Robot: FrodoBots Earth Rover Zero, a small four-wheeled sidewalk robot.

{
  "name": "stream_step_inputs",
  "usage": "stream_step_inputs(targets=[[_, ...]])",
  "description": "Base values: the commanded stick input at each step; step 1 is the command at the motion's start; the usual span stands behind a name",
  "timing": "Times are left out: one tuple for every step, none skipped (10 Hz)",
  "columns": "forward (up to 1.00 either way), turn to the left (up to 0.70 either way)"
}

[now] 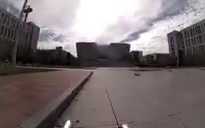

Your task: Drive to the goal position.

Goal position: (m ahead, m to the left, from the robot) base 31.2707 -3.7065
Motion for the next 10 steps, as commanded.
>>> stream_step_inputs(targets=[[1.00, 0.00], [1.00, 0.00], [1.00, 0.00], [1.00, 0.00], [1.00, -0.02], [1.00, -0.06], [1.00, -0.11], [1.00, -0.26], [1.00, -0.26], [1.00, 0.00]])
